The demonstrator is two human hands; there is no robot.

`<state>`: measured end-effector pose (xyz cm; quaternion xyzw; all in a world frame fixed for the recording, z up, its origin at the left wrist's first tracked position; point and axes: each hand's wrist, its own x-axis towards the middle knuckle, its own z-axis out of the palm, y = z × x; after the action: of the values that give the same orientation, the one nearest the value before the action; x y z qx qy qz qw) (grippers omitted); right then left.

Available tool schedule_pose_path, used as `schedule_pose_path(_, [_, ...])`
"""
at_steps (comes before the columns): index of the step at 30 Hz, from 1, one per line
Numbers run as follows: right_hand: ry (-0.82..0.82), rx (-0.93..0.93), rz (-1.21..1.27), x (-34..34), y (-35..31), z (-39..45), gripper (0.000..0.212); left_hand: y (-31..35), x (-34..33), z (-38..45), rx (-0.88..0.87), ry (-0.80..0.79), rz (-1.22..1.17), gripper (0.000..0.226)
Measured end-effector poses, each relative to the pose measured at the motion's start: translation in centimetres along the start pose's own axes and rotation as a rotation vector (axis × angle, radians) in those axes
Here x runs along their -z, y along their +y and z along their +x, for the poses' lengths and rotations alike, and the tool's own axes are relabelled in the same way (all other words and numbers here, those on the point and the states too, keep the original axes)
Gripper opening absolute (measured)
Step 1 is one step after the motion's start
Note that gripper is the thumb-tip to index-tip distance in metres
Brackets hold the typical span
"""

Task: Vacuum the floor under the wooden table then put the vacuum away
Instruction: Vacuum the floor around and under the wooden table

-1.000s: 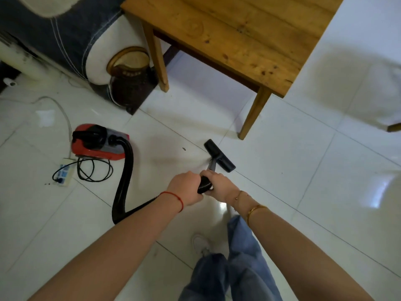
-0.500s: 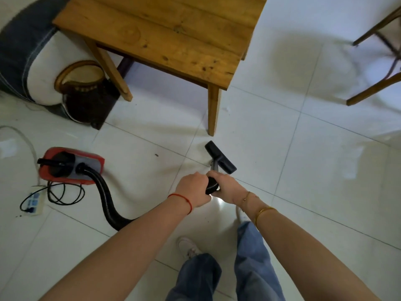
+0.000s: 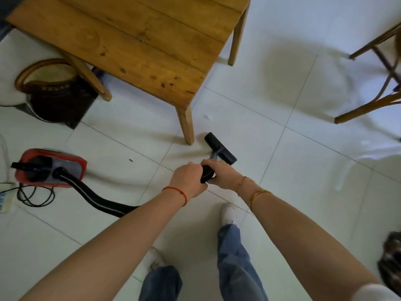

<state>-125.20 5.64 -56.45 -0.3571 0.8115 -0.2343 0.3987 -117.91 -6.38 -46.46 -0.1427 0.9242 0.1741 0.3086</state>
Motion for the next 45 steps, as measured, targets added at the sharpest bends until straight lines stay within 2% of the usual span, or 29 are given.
schedule_pose_path(8, [-0.049,0.033,-0.043,10.2,6.3,3.1,0.031,7.0,4.1,8.0,0.049,0.037,-0.057,0.027])
schedule_pose_path(15, [-0.050,0.036,-0.066,13.8,8.9,4.4,0.032,9.6,5.5,11.1,0.059,0.051,-0.083,0.025])
schedule_pose_path(21, [-0.078,0.022,-0.078,11.2,6.8,3.7,0.032,8.0,4.4,8.6,0.099,0.034,-0.089,0.022])
schedule_pose_path(35, [-0.122,0.088,-0.131,-0.1,-0.3,0.2,0.029,0.9,-1.9,-1.9,0.190,0.026,-0.100,0.026])
schedule_pose_path(45, [-0.124,0.126,-0.144,-0.5,0.9,0.3,0.027,1.3,-3.4,-1.6,0.203,0.060,-0.142,0.025])
